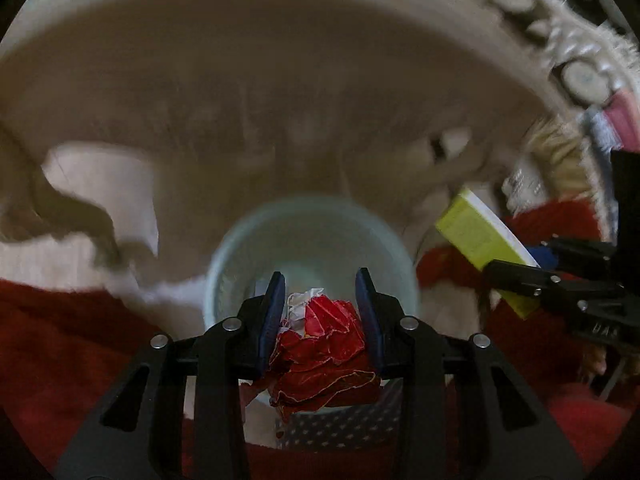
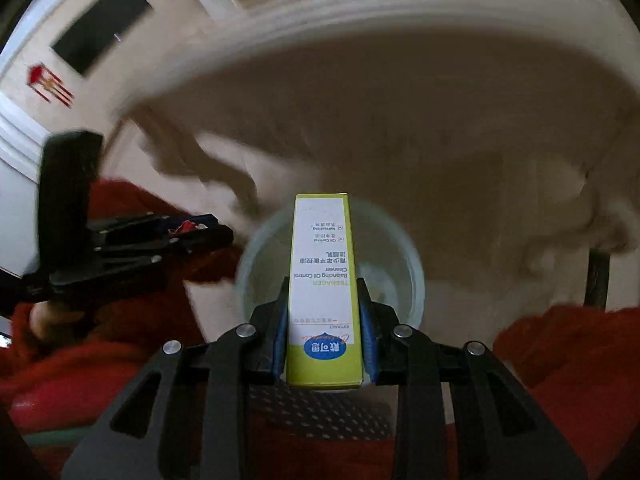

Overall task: Collect trash
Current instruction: 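Lower both held items over the wastebasket and open both grippers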

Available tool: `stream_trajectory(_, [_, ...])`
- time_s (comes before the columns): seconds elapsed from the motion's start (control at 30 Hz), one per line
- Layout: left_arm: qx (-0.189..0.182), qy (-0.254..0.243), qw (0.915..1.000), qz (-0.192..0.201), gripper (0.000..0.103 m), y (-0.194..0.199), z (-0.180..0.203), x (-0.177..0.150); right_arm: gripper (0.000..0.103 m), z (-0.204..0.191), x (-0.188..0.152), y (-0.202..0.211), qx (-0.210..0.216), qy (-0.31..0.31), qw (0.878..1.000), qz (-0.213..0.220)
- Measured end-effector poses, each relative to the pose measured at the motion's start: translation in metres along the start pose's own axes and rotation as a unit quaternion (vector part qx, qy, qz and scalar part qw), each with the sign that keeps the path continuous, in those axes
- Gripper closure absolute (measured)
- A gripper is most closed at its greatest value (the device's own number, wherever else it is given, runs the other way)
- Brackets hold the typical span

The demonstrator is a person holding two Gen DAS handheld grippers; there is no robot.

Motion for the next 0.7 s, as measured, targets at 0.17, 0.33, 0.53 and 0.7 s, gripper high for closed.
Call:
stream_trajectory(0.17, [0.010,0.006,0.9993,-0.036,0.065,-0.043,-0.008,-0.004,0.075,0.010,-0.005,-0.045,-0.013,0.003,0.999,-0.046])
stream_trajectory(0.33, [0.011,0.010,0.9983,-0.057,0.039,-0.054,-0.007,-0.012,0.069,0.005,-0.006,-0.053,-0.024,0.026,0.998,-0.050])
stream_trajectory(0.53, [0.027,0.035,0.9980,-0.045,0.024,-0.051,-0.024,-0.014,0.029,0.012,-0.018,-0.053,-0.048,0.034,0.997,-0.052])
stream_trajectory(0.7, [0.034,0.030,0.9989,-0.015,0.023,-0.031,-0.025,-0.009,0.029,0.018,-0.018,-0.040,-0.070,0.032,0.996,-0.045])
Point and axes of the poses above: each gripper's, at about its wrist camera, not at the fingertips, and y roughly against the way its jaws point, z to its right, x to its top, the point moved 8 cm from there along -y, roughly the way its jaws point, and after that the axes turned 1 degree about z, right-handed, at the moved point
